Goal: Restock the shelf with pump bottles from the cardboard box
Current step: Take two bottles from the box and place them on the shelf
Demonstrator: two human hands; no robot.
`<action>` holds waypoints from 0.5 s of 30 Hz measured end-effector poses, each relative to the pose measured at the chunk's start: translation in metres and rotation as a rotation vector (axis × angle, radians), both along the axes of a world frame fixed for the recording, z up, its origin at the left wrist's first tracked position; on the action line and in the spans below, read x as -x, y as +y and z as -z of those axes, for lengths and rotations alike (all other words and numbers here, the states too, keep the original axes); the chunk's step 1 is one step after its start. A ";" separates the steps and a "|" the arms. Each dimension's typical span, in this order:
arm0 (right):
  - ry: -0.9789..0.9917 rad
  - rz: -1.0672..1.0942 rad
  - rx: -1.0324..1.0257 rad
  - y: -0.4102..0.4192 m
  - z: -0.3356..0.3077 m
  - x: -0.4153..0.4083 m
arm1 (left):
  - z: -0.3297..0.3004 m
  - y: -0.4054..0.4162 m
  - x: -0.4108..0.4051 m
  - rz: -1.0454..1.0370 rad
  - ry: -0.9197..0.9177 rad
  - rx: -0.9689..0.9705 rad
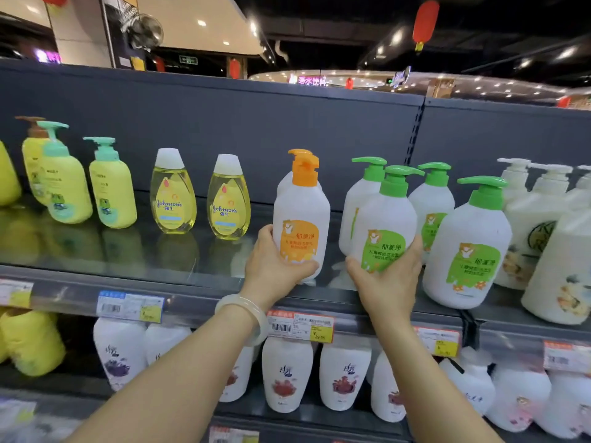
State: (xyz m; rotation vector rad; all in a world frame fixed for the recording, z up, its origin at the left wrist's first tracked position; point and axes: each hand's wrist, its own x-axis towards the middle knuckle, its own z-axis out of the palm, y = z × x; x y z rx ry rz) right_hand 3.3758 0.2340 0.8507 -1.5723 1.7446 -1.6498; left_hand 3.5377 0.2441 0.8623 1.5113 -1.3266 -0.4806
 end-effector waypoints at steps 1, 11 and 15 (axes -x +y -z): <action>0.002 -0.006 0.003 0.001 -0.001 0.000 | 0.000 0.000 -0.001 0.003 -0.003 -0.008; 0.058 0.072 0.268 0.043 -0.002 -0.023 | -0.012 0.017 -0.015 0.120 -0.203 -0.167; 0.143 -0.063 0.352 0.078 -0.005 -0.079 | -0.001 0.065 -0.045 0.149 -0.110 -0.020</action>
